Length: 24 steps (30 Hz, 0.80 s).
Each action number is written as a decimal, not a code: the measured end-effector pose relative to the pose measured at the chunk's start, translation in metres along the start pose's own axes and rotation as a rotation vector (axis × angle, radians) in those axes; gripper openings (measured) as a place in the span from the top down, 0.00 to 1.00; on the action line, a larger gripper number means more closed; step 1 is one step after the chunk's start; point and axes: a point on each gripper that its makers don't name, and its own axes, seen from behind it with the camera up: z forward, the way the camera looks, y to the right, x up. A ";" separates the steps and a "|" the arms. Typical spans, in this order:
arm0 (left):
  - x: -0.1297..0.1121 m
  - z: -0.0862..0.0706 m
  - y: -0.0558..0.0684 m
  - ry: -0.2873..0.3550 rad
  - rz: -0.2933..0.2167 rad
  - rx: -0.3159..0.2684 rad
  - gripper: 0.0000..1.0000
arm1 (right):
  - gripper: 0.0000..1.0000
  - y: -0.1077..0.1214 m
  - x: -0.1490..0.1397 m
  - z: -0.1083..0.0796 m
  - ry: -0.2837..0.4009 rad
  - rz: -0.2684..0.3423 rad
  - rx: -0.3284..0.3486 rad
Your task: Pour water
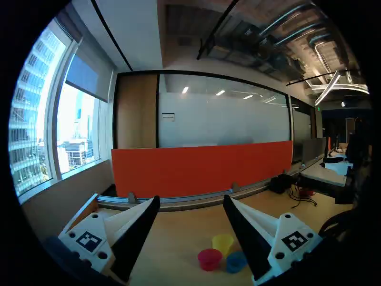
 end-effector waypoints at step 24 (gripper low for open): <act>0.016 -0.012 0.058 -0.003 -0.035 -0.319 0.01 | 0.00 -0.063 0.026 -0.016 0.000 0.047 0.344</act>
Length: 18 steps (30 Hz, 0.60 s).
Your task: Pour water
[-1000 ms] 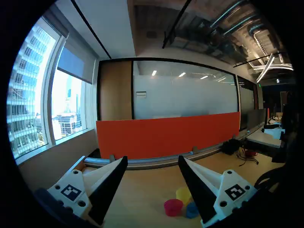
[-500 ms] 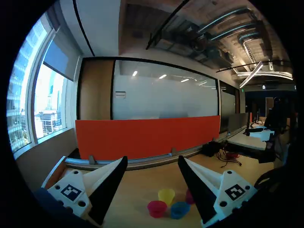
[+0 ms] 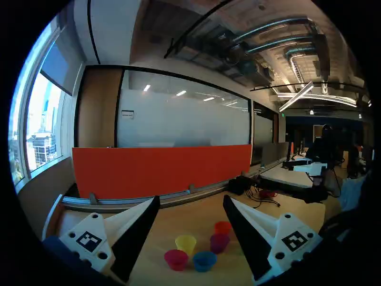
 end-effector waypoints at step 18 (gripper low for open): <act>-0.014 0.002 0.033 -0.067 0.057 -0.140 0.01 | 0.00 -0.021 -0.012 -0.004 -0.082 -0.031 0.114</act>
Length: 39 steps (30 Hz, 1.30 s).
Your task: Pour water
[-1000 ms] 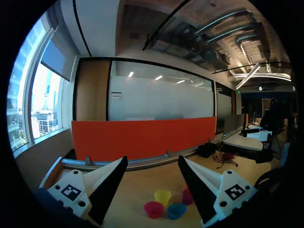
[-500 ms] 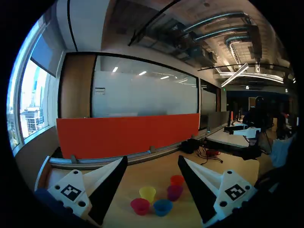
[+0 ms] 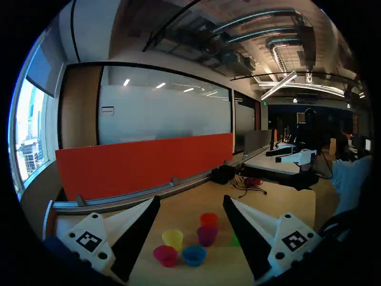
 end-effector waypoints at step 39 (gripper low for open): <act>-0.123 0.027 0.002 -0.222 0.045 -0.063 0.01 | 0.00 -0.024 -0.111 0.017 -0.262 -0.071 0.137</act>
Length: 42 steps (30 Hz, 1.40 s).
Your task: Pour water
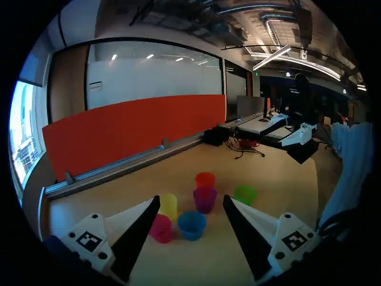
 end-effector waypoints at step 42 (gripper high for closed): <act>-0.133 0.056 0.011 -0.201 -0.020 -0.009 0.01 | 0.00 -0.007 -0.114 0.051 -0.197 -0.046 0.050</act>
